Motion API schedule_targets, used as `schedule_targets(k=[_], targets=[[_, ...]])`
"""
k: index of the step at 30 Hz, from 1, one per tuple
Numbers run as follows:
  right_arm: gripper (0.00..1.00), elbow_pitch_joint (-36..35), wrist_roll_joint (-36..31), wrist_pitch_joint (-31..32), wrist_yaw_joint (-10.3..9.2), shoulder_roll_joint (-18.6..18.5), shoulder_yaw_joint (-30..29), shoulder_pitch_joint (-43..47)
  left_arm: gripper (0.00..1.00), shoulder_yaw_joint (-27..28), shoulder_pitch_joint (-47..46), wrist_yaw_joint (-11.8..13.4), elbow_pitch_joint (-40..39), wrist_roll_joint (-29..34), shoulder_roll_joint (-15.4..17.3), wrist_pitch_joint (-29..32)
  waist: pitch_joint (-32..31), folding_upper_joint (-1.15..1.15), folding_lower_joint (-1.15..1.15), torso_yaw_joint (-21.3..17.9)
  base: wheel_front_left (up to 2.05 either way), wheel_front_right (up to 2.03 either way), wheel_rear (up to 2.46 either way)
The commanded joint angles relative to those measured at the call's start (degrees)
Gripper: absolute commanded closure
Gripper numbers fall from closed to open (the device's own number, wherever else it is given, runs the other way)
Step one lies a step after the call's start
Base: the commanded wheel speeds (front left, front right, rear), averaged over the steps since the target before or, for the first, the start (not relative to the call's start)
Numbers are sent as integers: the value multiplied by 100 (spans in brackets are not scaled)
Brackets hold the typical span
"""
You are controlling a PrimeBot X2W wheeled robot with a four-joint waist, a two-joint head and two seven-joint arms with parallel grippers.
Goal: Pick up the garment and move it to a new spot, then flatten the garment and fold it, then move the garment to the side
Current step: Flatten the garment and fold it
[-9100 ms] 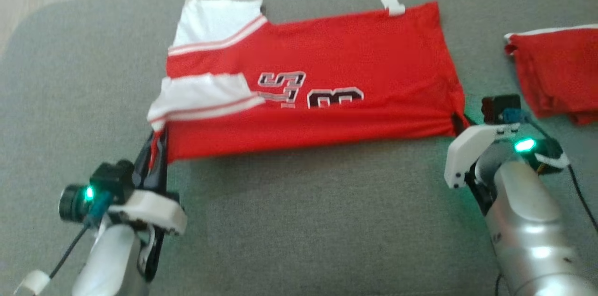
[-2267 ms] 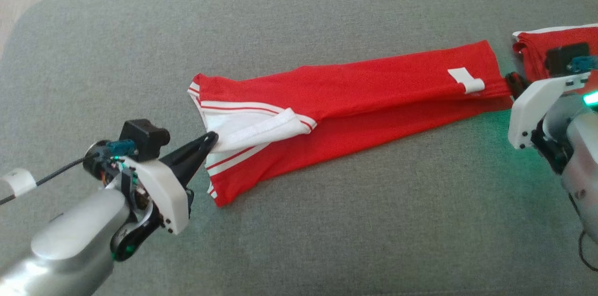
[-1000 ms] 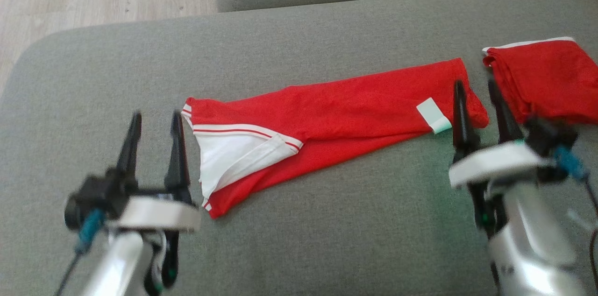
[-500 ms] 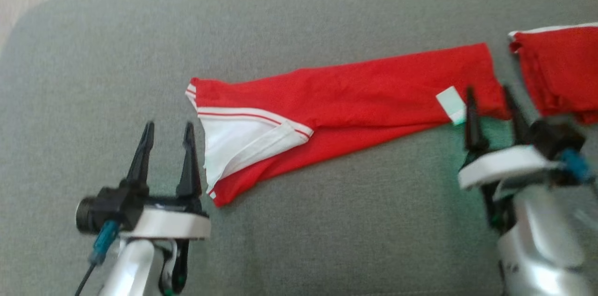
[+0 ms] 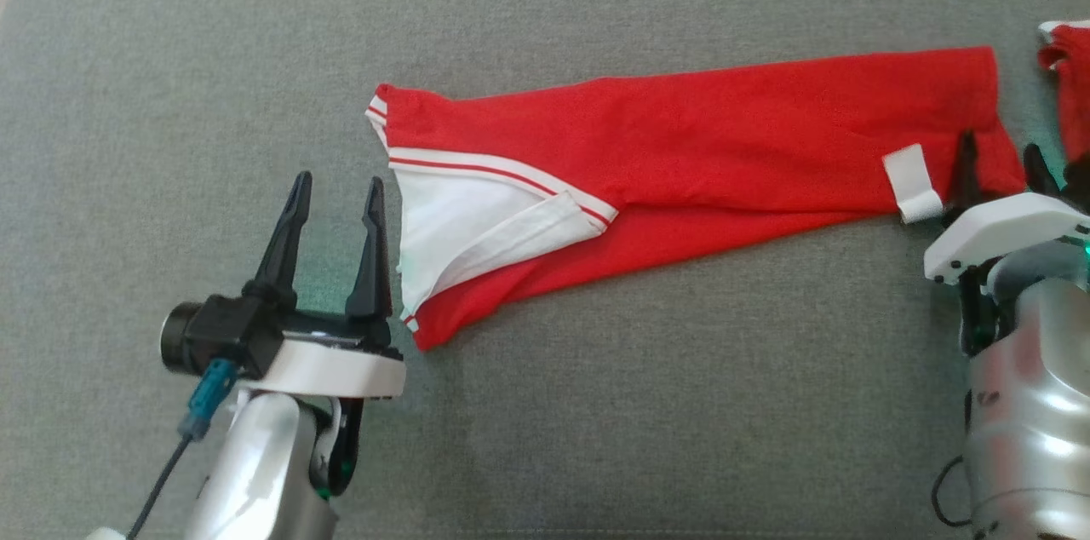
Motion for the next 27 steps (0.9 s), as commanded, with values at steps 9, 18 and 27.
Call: schedule_targets(k=[9, 18, 27], targets=[[100, 770, -492, -274, -5, -10, -74, -445, 0, 426, -272, -135, -72, 195, -71, -29, -35, 0, -1, -53, 0, 0, 0], [100, 179, -1037, -615, -5, -245, -537, -361, 0, 614, -63, -218, -46, 272, -104, -29, -543, 0, -1, -345, 0, 0, 0], [100, -433, -787, -419, -5, -273, -325, -385, 0, 625, 123, -262, -32, 263, -137, -29, -913, 0, -1, -401, 0, 0, 0]])
